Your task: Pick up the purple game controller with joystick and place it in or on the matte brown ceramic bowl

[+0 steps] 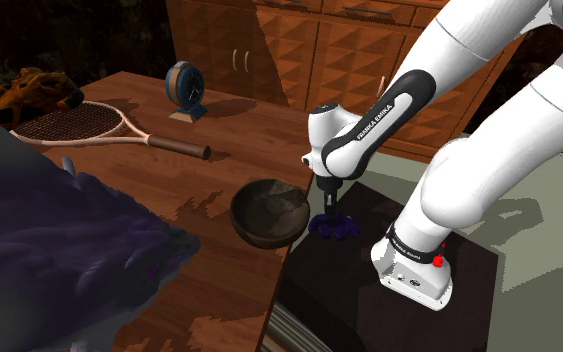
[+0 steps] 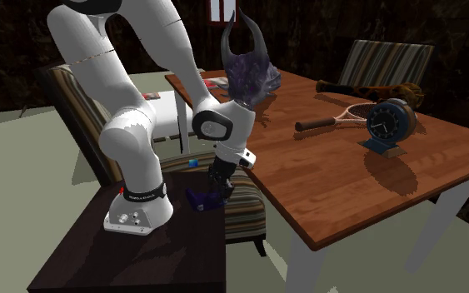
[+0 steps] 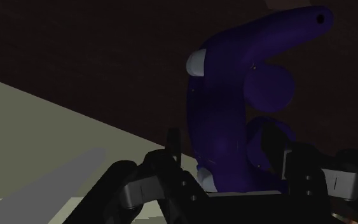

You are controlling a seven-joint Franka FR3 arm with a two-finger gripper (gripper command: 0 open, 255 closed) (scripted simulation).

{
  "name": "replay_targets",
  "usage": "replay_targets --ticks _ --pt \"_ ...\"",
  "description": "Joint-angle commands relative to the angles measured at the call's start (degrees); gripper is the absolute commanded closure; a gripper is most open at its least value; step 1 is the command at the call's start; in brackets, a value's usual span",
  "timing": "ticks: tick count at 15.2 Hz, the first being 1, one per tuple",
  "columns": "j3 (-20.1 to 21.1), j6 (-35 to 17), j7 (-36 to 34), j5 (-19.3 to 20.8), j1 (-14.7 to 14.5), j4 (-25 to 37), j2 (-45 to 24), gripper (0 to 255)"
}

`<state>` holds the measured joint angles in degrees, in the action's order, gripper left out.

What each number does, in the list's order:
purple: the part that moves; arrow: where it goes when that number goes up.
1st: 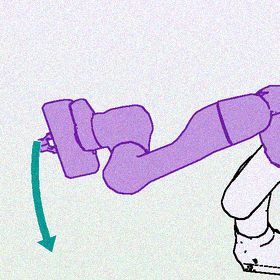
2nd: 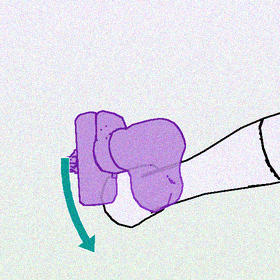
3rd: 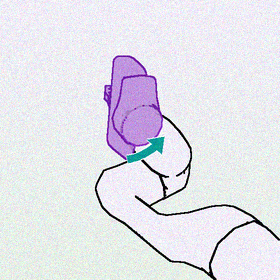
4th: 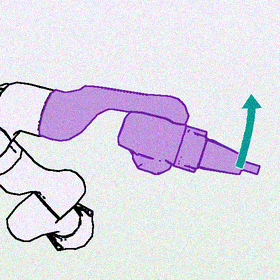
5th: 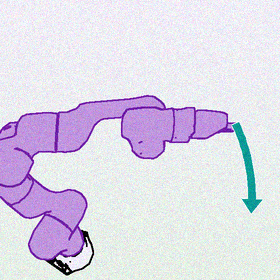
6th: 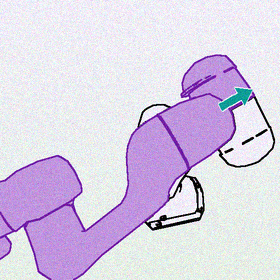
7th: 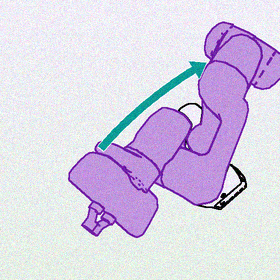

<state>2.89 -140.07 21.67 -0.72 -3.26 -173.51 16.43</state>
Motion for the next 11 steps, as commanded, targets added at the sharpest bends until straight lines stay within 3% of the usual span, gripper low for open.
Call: replay_targets --ticks 1,8,11 --pt "-0.02 0.01 -0.01 -0.01 0.03 -0.07 -0.28 255" --pt "-0.01 -0.17 -0.05 -0.01 0.03 0.12 -0.64 255" --pt "-0.10 2.97 0.12 -0.11 -0.04 0.06 2.56 255"
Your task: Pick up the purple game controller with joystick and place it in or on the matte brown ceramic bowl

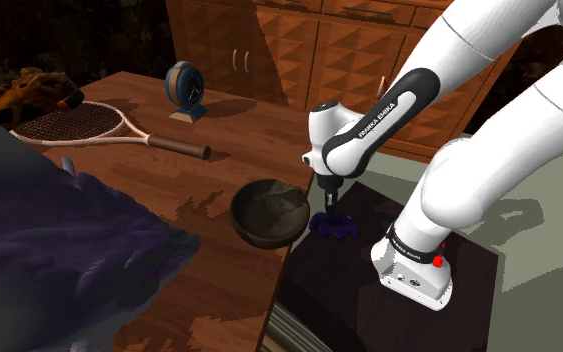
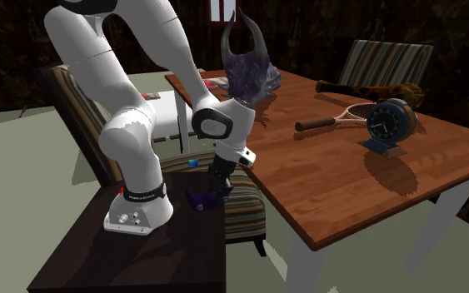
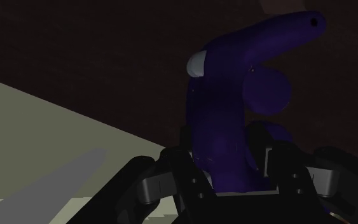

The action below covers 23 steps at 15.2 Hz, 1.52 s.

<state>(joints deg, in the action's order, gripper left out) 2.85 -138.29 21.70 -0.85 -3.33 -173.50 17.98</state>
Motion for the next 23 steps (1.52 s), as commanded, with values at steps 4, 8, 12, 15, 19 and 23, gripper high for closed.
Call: replay_targets --ticks 4,8,12,15,19,23 --pt "-0.17 6.73 0.23 -0.12 -0.10 0.48 6.12 255" --pt "-0.28 12.11 0.33 -0.17 -0.19 1.26 10.72 255" --pt "-0.39 17.27 0.41 -0.18 -0.25 2.37 14.77 255" --pt "-0.46 20.96 0.46 -0.17 -0.27 3.40 17.43 255" --pt "-0.56 25.65 0.51 -0.13 -0.29 5.02 20.50 255" --pt "-0.65 30.06 0.56 -0.08 -0.29 6.90 23.04 255"
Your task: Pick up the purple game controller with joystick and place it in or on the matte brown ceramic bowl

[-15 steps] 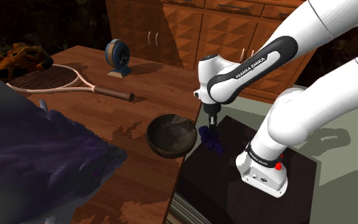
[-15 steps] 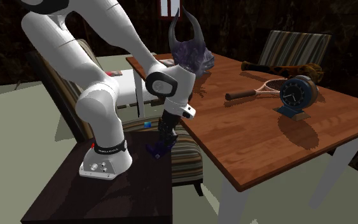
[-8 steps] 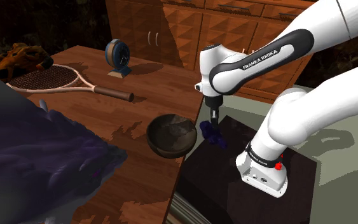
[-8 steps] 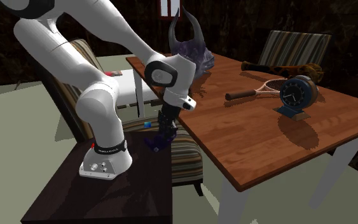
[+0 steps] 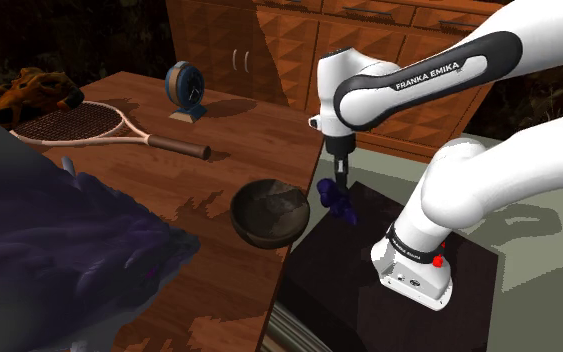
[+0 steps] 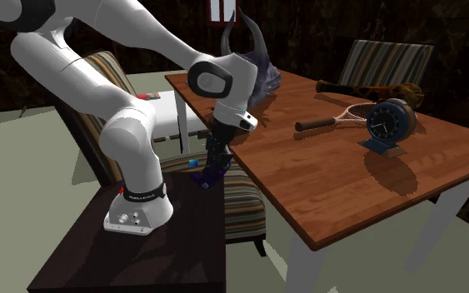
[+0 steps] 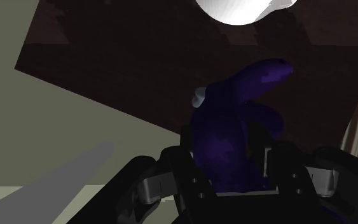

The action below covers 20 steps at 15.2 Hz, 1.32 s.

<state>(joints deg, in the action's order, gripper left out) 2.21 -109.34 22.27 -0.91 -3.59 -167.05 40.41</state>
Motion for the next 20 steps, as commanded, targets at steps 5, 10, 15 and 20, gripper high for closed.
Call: replay_targets --ticks 5,10,15,20 --pt "-0.11 6.27 0.04 0.06 -0.01 3.10 3.11 255" --pt "-0.21 11.06 0.08 0.13 0.01 6.07 4.93 255" --pt "-0.30 15.53 0.12 0.21 0.04 9.31 6.16 255" --pt "-0.39 19.73 0.16 0.29 0.06 12.79 6.89 255"
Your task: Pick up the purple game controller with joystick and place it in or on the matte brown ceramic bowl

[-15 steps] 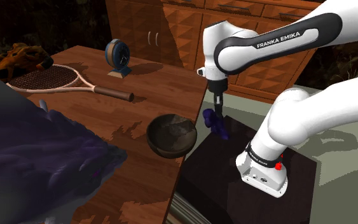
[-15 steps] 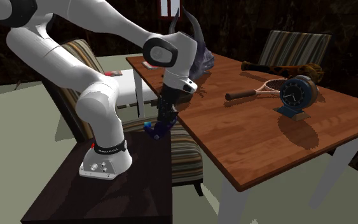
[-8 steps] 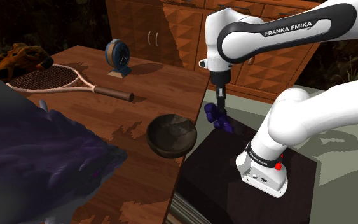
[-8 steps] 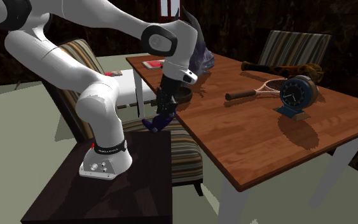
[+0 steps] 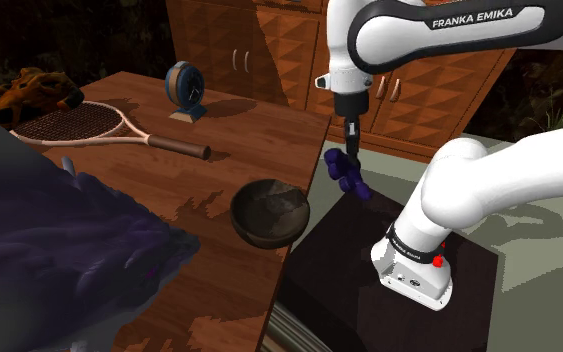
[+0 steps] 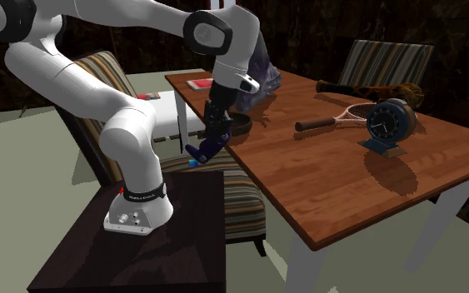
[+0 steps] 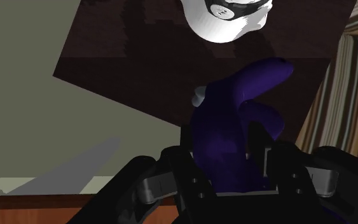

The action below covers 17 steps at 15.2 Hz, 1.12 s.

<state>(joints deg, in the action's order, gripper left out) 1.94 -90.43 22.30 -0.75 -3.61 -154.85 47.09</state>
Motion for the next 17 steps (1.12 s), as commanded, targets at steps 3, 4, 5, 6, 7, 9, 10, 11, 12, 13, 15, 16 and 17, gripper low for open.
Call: replay_targets --ticks 3,4,5,6,7,9,10,11,12,13,15,16,17 --pt "-0.17 3.23 0.14 0.17 0.09 2.78 0.44 255" --pt "-0.18 4.02 0.15 0.19 0.10 3.53 0.48 255" --pt "-0.20 4.80 0.15 0.20 0.10 4.29 0.50 255" --pt "-0.21 5.57 0.16 0.21 0.11 5.05 0.51 255" --pt "-0.23 6.34 0.16 0.23 0.12 5.82 0.50 255" --pt "-0.25 7.86 0.18 0.26 0.13 7.39 0.45 255" --pt "-0.27 8.60 0.18 0.27 0.14 8.19 0.40 255" --pt "-0.28 9.35 0.19 0.28 0.14 9.00 0.34 255" --pt "-0.29 10.09 0.19 0.30 0.15 9.81 0.27 255" --pt "-0.31 10.82 0.20 0.31 0.15 10.63 0.18 255" --pt "-0.33 12.27 0.21 0.33 0.17 12.30 -0.03 255" --pt "-0.33 12.51 0.21 0.34 0.17 12.56 -0.06 255" --pt "0.85 12.26 -1.06 -0.87 -0.31 13.50 -1.25 255"
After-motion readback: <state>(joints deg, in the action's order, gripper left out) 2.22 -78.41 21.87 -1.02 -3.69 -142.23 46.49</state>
